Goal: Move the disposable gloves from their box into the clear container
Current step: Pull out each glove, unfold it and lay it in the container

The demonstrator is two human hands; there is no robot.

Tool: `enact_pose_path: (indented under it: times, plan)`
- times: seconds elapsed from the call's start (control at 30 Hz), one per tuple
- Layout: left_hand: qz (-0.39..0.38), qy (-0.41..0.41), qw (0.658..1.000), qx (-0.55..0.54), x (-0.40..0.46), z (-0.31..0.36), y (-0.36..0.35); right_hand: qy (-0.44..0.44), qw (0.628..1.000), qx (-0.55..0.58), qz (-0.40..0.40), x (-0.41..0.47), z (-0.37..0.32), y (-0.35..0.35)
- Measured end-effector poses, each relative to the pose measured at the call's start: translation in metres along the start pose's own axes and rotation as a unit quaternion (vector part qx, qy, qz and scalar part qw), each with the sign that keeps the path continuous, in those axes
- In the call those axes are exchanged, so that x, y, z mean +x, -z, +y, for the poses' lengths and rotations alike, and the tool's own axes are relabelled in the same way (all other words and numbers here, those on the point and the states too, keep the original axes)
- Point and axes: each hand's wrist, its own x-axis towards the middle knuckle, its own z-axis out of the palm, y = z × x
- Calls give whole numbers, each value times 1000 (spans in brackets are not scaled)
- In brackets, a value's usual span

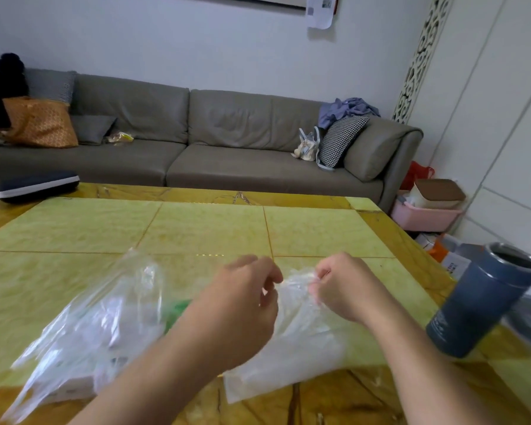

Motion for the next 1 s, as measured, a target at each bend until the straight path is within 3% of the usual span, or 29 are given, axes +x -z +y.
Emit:
enact_pose_path:
  times: [0.13,0.27,0.33,0.5,0.73,0.87,1.0]
  plan:
    - [-259,91,958,85,35,-9,-49,6,995,-94,12,1,3,-5]
    - [-397,167,902,-5,45,-12,-61,29,985,-171,21,0,-1,-8]
    - [-408,178,895,-21,45,-14,-66,36,982,-187,19,-1,-4,-7]
    - [-375,128,914,88,36,-13,-69,35,981,-192,11,-5,-4,-5]
    - [-324,69,920,209,24,-7,-68,84,989,-103,63,-27,-28,10]
    - [-307,52,918,246,20,-9,-70,85,995,7,-51,-42,-54,-5]
    - [-320,5,911,259,16,-11,-63,22,986,-47,-161,-38,-47,-19]
